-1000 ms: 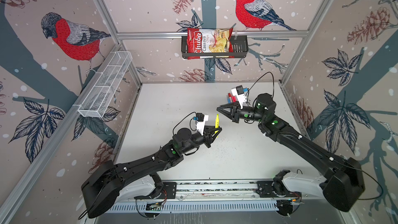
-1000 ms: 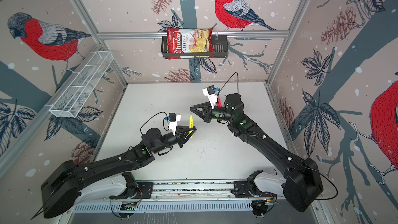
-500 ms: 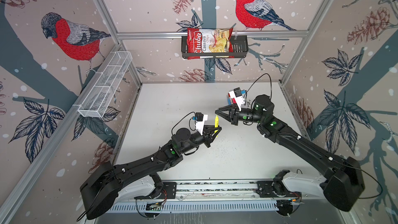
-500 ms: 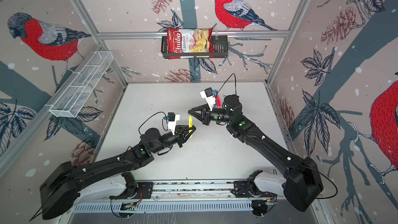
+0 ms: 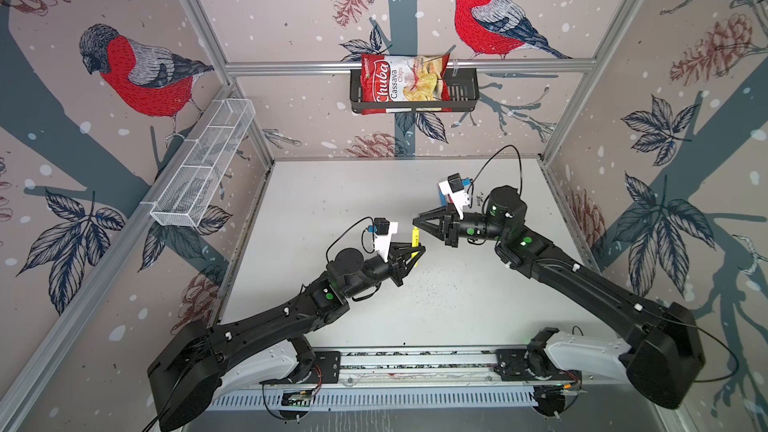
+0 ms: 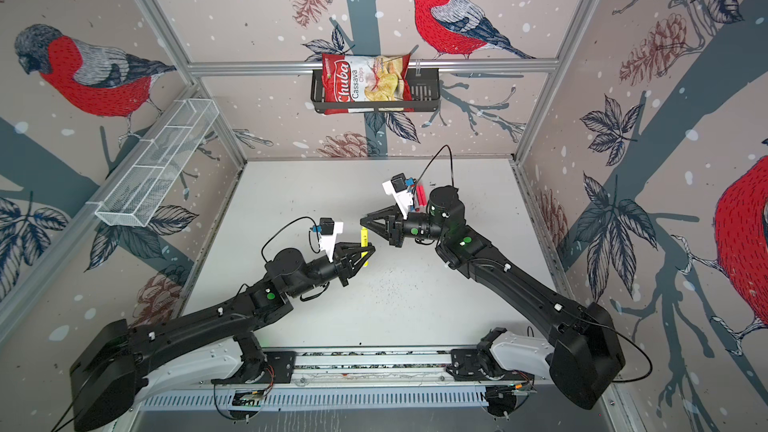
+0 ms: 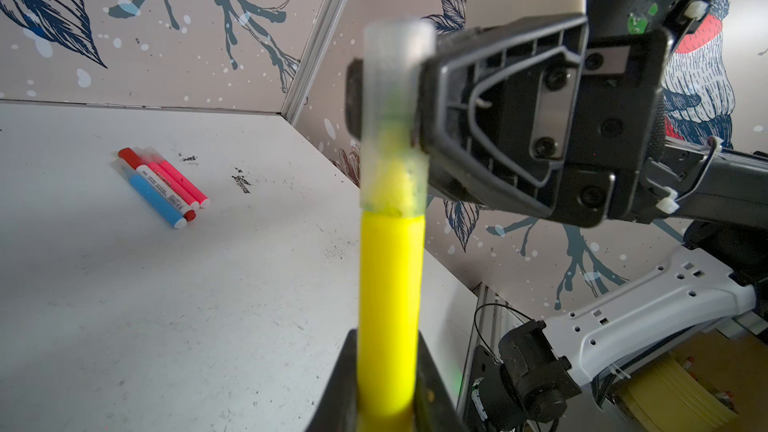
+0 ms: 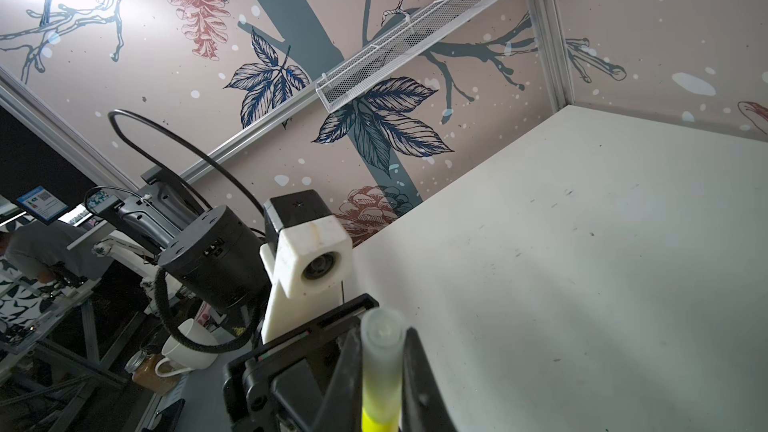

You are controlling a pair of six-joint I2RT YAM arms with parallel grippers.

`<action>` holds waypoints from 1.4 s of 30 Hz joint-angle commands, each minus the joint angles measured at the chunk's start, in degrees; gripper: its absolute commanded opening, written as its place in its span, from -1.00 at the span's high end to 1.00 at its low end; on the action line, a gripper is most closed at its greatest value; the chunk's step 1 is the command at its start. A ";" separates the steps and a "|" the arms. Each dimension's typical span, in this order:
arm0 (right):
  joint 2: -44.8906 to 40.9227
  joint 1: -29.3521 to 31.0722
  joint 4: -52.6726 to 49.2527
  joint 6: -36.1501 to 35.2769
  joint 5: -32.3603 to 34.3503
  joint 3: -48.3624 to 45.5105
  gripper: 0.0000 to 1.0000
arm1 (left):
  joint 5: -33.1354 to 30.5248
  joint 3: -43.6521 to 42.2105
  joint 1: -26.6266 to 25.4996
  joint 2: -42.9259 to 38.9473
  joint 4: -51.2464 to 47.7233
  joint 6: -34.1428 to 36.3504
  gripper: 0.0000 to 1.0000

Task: Insert the pens into the pen caps
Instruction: 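Press the clear cap down onto the yellow highlighter tip with the right gripper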

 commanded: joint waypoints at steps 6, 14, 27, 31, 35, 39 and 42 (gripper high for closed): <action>-1.73 0.98 -1.48 -0.17 -0.87 -3.84 1.00 | -1.17 -0.59 0.00 -2.61 8.94 0.58 0.84; -2.30 3.45 2.23 2.71 0.36 -8.06 1.00 | -4.24 -1.76 0.01 -4.14 11.53 0.61 0.96; -0.96 8.49 -3.13 2.49 6.95 -6.64 1.00 | -8.18 -3.39 0.13 -6.28 14.15 -0.07 1.00; -1.18 9.20 -2.84 2.15 6.75 -6.58 1.00 | -7.74 -3.38 0.11 -6.63 14.40 -0.01 1.00; -1.53 9.29 -3.10 1.94 6.76 -6.16 1.00 | -7.96 -3.47 0.09 -6.46 12.98 0.61 1.00; -1.91 9.29 -6.32 -0.03 8.20 -3.47 1.00 | -9.49 -3.46 0.07 -5.08 7.85 2.11 0.99; -2.53 9.12 -9.23 -1.77 9.61 -0.65 0.63 | -9.84 -4.90 0.07 -4.62 7.55 1.79 0.98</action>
